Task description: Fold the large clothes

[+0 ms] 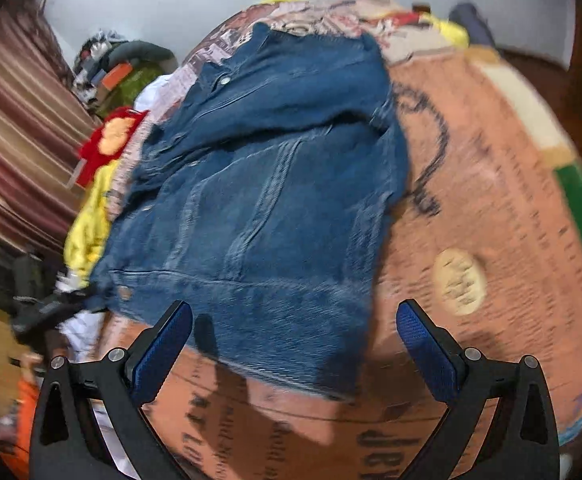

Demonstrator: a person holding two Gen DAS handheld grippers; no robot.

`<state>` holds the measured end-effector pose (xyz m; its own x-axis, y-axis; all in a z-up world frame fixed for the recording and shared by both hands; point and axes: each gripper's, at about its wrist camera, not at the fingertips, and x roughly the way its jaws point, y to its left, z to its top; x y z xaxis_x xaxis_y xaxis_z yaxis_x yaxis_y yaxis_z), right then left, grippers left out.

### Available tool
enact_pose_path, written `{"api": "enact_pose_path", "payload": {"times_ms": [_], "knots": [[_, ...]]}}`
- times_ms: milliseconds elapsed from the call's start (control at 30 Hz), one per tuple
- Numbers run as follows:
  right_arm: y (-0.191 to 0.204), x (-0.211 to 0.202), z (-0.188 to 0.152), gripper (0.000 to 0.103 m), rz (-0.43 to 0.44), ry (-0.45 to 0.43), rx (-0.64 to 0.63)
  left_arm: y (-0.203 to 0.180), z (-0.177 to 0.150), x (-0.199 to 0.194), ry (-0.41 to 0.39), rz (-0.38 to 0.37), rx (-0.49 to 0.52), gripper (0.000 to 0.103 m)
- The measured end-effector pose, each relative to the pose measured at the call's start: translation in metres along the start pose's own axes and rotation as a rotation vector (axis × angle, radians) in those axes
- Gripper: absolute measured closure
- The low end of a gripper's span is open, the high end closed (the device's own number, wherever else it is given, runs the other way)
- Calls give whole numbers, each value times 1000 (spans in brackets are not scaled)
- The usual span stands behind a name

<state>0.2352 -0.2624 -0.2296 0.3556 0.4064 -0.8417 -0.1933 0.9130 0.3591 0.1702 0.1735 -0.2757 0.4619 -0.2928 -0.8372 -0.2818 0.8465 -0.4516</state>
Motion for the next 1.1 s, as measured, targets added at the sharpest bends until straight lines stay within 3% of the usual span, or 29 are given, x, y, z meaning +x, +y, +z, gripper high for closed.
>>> {"api": "enact_pose_path", "payload": {"times_ms": [100,167,233,300,367,433,667,1100], "knots": [[2,4,0,9,-1,-17,4,-5,5,6,3,1,12,37],[5,4,1,28,9,-26,-2,-8,6,7,1,-2,17,45],[6,2,2,40,5,-29,-8,-10,5,4,-6,-3,33,57],[3,-1,4,61,13,-41,-4,-12,4,2,-8,-23,41,64],[-2,-1,6,69,37,-41,22,-13,5,-3,-11,-45,48,71],[-6,-3,8,72,65,-54,39,-16,7,-8,-21,-74,58,77],[-8,-4,34,86,123,-94,49,-45,33,-39,-126,-78,146,82],[17,-20,128,89,144,-224,-74,-103,116,-80,-383,-92,262,89]]}}
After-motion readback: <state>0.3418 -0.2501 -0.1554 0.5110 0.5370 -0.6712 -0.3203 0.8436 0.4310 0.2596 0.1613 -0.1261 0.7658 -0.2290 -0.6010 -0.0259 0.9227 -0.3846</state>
